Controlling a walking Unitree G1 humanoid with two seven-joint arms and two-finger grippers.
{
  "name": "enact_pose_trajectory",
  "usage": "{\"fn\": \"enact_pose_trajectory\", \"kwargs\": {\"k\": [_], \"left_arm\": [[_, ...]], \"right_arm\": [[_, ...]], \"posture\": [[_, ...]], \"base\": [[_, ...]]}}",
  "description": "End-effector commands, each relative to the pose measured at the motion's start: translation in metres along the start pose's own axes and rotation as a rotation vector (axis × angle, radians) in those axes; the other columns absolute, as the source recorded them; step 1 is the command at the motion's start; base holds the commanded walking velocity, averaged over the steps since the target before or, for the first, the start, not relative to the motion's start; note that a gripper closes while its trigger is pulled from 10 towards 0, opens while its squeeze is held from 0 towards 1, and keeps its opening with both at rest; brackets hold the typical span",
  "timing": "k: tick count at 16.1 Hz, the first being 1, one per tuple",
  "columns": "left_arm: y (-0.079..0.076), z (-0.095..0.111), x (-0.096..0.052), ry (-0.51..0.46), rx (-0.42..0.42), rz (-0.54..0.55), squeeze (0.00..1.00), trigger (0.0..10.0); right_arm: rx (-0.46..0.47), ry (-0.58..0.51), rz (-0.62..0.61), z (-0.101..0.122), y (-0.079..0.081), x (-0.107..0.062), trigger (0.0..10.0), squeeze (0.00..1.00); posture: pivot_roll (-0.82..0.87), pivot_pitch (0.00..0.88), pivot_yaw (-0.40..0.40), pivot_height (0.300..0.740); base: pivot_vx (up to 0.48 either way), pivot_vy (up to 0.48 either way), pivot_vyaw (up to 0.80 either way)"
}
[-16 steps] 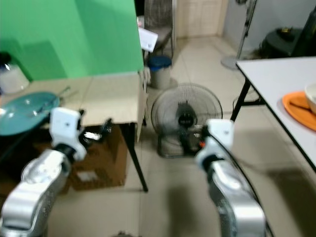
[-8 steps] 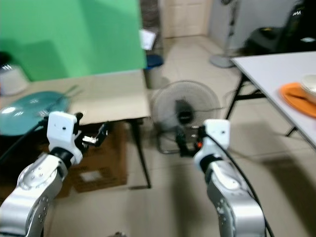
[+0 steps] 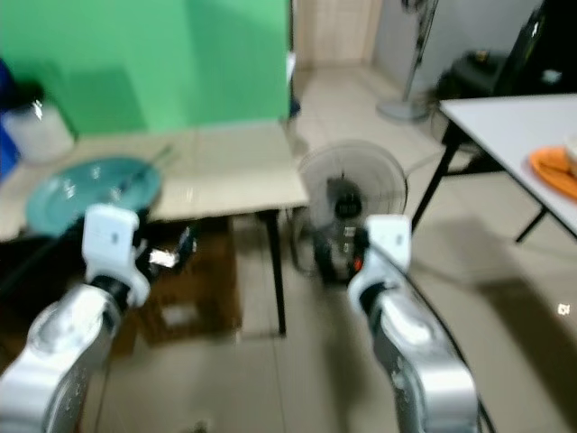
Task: Setting the table
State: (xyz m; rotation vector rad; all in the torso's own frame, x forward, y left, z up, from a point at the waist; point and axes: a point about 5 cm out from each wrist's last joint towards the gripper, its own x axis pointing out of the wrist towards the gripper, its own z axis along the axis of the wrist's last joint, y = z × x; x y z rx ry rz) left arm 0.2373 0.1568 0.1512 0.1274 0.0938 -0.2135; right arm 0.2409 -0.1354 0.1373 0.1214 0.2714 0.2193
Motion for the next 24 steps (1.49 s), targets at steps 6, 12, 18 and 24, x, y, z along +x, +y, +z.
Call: {"fn": "enact_pose_trajectory", "kwargs": {"k": [6, 12, 18, 24], "left_arm": [[0.009, 0.009, 0.002, -0.032, -0.009, 0.044, 0.0, 10.0], [0.005, 0.011, 0.008, -0.038, -0.017, 0.013, 0.0, 10.0], [0.01, 0.012, 0.005, -0.039, -0.01, 0.021, 0.0, 10.0], [0.015, 0.011, 0.002, -0.031, 0.003, 0.028, 0.0, 10.0]], "right_arm": [[-0.04, -0.017, 0.073, 0.006, 0.008, 0.002, 10.0, 1.0], [-0.058, -0.034, 0.068, 0.011, 0.007, 0.004, 10.0, 1.0], [-0.066, -0.041, 0.089, 0.013, 0.011, 0.01, 10.0, 1.0], [-0.072, -0.05, 0.102, 0.014, 0.014, 0.014, 10.0, 1.0]], "posture": [[0.14, 0.0, 0.042, 0.74], [0.13, 0.0, 0.054, 0.74], [0.16, 0.0, 0.044, 0.74], [0.17, 0.0, 0.037, 0.74]], "base": [[0.082, 0.0, 0.26], [0.248, 0.0, 0.53], [0.25, 0.0, 0.53], [0.247, 0.0, 0.52]]}}
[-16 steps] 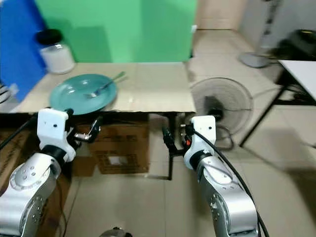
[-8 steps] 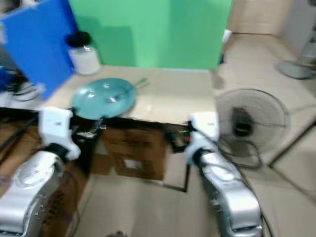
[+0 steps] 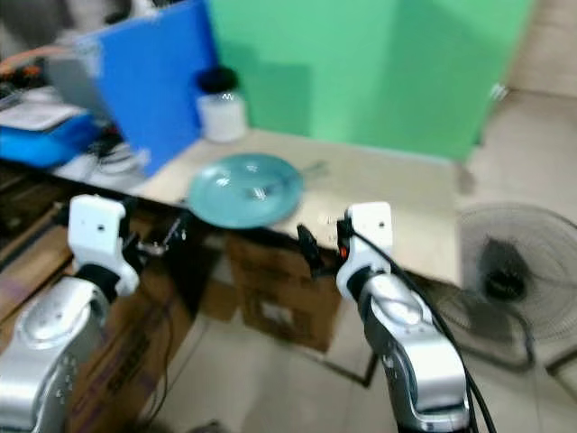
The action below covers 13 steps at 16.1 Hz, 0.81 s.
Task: Setting the table
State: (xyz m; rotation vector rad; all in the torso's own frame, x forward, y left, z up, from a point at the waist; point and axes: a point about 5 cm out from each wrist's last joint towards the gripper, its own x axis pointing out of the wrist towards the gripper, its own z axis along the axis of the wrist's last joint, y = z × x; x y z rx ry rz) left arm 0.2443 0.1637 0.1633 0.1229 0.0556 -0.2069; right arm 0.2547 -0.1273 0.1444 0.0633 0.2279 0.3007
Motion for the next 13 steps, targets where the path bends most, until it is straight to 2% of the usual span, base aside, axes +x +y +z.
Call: {"fn": "enact_pose_trajectory", "kwargs": {"k": [1, 6, 7, 8, 9, 10, 13], "left_arm": [[0.0072, -0.0004, -0.0009, 0.012, 0.013, 0.009, 0.0, 10.0], [0.0137, 0.0026, 0.0014, 0.006, 0.03, 0.008, 0.0, 10.0], [0.0133, 0.0027, 0.0013, 0.006, 0.031, 0.004, 0.0, 10.0], [0.0132, 0.0027, 0.0012, 0.006, 0.031, 0.003, 0.0, 10.0], [0.0132, 0.0025, 0.0011, 0.007, 0.032, -0.001, 0.0, 10.0], [0.0124, 0.0024, 0.0018, 0.007, 0.034, -0.009, 0.0, 10.0], [0.0111, 0.0033, 0.0028, 0.004, 0.034, -0.017, 0.0, 10.0]], "right_arm": [[-0.002, -0.022, 0.028, 0.0048, 0.0074, 0.0034, 10.0, 1.0], [0.02, -0.041, 0.003, 0.0071, 0.0044, 0.0043, 10.0, 1.0], [0.02, -0.043, -0.001, 0.007, 0.004, 0.0044, 10.0, 0.97], [0.019, -0.043, 0.0, 0.0069, 0.004, 0.0043, 10.0, 0.75], [0.019, -0.042, -0.001, 0.0064, 0.0042, 0.004, 10.0, 0.06], [0.018, -0.042, -0.002, 0.0061, 0.004, 0.0039, 10.0, 0.0], [0.017, -0.046, -0.004, 0.0061, 0.0034, 0.0035, 10.0, 0.0]], "posture": [[0.17, 0.0, 0.036, 0.74], [0.17, 0.0, 0.039, 0.74], [0.17, 0.0, 0.039, 0.74], [0.17, 0.0, 0.039, 0.74], [0.17, 0.0, 0.039, 0.74], [0.17, 0.0, 0.04, 0.74], [0.17, 0.0, 0.04, 0.74]], "base": [[0.251, 0.0, 0.48], [0.255, 0.0, 0.09], [0.281, 0.0, 0.0], [0.285, 0.0, 0.0], [0.285, 0.0, 0.0], [0.292, 0.0, 0.0], [0.294, 0.0, -0.15]]}}
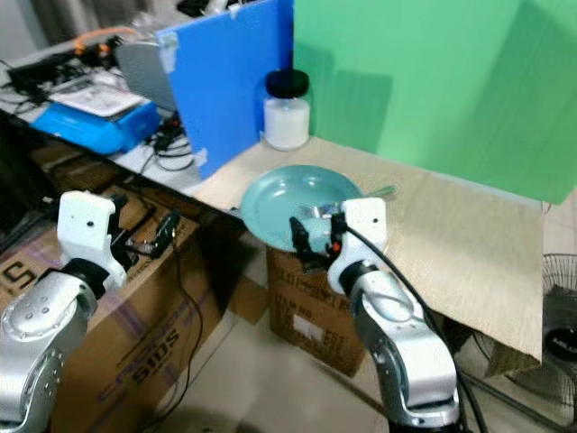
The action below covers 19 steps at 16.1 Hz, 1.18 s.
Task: Setting the table
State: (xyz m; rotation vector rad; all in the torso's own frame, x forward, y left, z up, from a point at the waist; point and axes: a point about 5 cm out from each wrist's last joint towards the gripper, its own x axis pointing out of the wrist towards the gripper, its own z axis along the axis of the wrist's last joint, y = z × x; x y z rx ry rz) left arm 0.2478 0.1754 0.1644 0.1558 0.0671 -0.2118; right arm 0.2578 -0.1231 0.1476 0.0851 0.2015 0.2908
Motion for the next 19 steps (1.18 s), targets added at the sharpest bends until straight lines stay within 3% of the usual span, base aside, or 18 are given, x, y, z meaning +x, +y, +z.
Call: {"fn": "enact_pose_trajectory", "kwargs": {"k": [1, 4, 19], "left_arm": [[-0.0016, 0.0036, 0.002, -0.01, 0.002, -0.018, 0.0, 10.0], [-0.004, 0.0029, 0.0022, -0.007, 0.005, -0.039, 0.0, 10.0], [-0.0075, 0.0009, 0.0032, -0.005, 0.009, -0.082, 0.0, 10.0]], "right_arm": [[0.001, -0.019, 0.003, 0.0027, 0.0003, -0.0001, 10.0, 0.0], [0.0, -0.019, 0.0, 0.002, 0.0002, -0.0011, 10.0, 0.0], [-0.018, -0.023, -0.029, 0.0018, -0.002, -0.0056, 10.0, 0.0]], "posture": [[0.17, 0.0, 0.04, 0.74], [0.17, 0.0, 0.043, 0.74], [0.15, 0.0, 0.058, 0.74]], "base": [[0.292, 0.0, -0.8], [0.294, 0.0, -0.8], [0.297, 0.0, -0.03]]}}
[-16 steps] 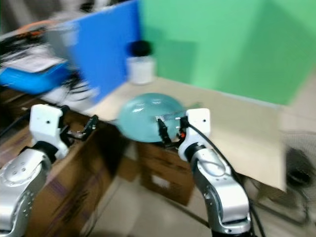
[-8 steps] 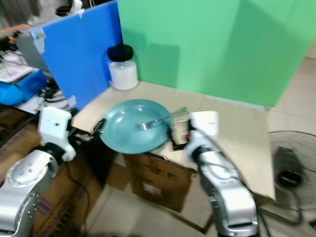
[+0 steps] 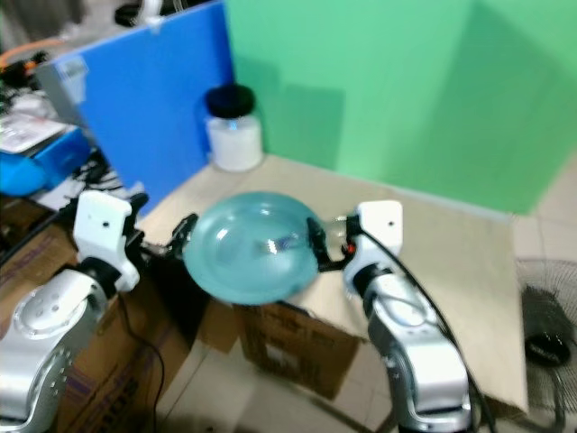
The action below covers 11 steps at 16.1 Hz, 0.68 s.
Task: Setting the table
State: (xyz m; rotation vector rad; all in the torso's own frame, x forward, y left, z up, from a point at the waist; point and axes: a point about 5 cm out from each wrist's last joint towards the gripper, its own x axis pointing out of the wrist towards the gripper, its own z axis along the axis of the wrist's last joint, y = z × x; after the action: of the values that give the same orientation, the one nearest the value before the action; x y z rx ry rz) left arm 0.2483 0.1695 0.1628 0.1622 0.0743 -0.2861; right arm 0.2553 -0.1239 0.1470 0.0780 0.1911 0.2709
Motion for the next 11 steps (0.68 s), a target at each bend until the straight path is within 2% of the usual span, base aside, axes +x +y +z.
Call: {"fn": "enact_pose_trajectory", "kwargs": {"k": [1, 6, 10, 11], "left_arm": [[-0.0015, 0.0015, 0.0014, -0.007, 0.0, -0.009, 0.0, 10.0], [-0.0013, 0.0007, 0.0, -0.003, 0.0, -0.011, 0.0, 10.0], [-0.0006, -0.0009, -0.0006, 0.005, 0.001, -0.017, 0.0, 10.0], [-0.0003, -0.0033, -0.0005, 0.016, 0.011, -0.029, 0.0, 10.0]], "right_arm": [[-0.011, -0.013, -0.009, 0.0029, -0.0019, -0.003, 10.0, 0.0], [-0.01, -0.006, -0.009, 0.0019, -0.0022, -0.0031, 10.0, 0.0], [-0.012, -0.004, -0.003, 0.0017, -0.001, -0.0033, 10.0, 0.0], [-0.008, -0.005, -0.007, 0.0018, -0.0019, -0.0034, 10.0, 0.0]], "posture": [[0.15, 0.0, 0.058, 0.74], [0.15, 0.0, 0.053, 0.74], [0.15, 0.0, 0.052, 0.74], [0.15, 0.0, 0.052, 0.74]], "base": [[0.296, 0.0, -0.52], [0.295, 0.0, 0.0], [0.293, 0.0, -0.8], [0.289, 0.0, 0.0]]}}
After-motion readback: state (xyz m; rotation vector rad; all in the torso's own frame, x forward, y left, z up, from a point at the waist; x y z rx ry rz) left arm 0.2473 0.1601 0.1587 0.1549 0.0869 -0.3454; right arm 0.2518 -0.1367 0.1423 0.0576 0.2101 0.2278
